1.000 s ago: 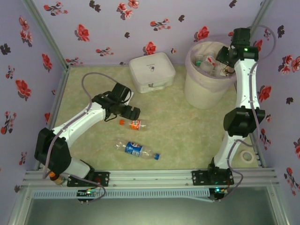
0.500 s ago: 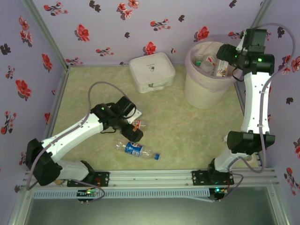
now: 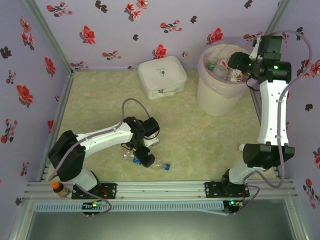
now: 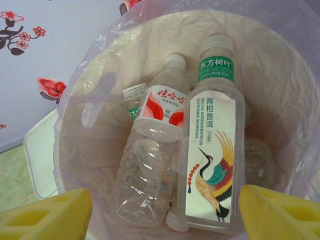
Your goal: Put the plastic bottles in the bin
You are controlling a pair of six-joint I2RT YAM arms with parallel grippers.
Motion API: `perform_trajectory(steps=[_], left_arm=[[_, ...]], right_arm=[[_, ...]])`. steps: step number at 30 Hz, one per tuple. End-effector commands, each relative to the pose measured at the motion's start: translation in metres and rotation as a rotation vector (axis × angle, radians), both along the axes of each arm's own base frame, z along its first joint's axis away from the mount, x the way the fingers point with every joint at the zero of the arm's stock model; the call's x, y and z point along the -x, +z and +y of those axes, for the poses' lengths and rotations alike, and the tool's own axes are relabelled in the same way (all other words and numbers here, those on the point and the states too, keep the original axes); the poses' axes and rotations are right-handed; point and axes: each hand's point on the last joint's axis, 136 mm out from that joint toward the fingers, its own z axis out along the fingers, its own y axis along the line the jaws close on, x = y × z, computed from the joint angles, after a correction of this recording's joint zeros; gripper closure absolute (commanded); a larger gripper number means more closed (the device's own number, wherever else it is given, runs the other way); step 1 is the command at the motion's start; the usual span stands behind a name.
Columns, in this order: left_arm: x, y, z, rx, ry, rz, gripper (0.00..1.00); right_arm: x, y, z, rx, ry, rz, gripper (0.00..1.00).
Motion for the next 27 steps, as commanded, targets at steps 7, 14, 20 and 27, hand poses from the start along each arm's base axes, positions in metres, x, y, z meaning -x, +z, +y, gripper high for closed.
perform_trajectory(steps=[7,14,20,27], left_arm=[[0.014,-0.018,0.007,-0.128,-0.037,0.061,0.0],[0.015,-0.027,0.004,-0.165,-0.042,0.084,0.05],[0.005,-0.022,-0.008,-0.125,-0.033,0.044,0.22],[-0.003,-0.008,-0.02,-0.076,-0.034,0.012,0.44]], right_arm=[[0.006,0.014,0.0,0.013,0.006,-0.05,0.22],[0.007,0.016,-0.001,0.024,0.002,-0.058,0.21],[0.007,0.018,-0.001,0.022,0.002,-0.065,0.21],[0.021,0.033,0.004,0.009,0.015,-0.105,0.21]])
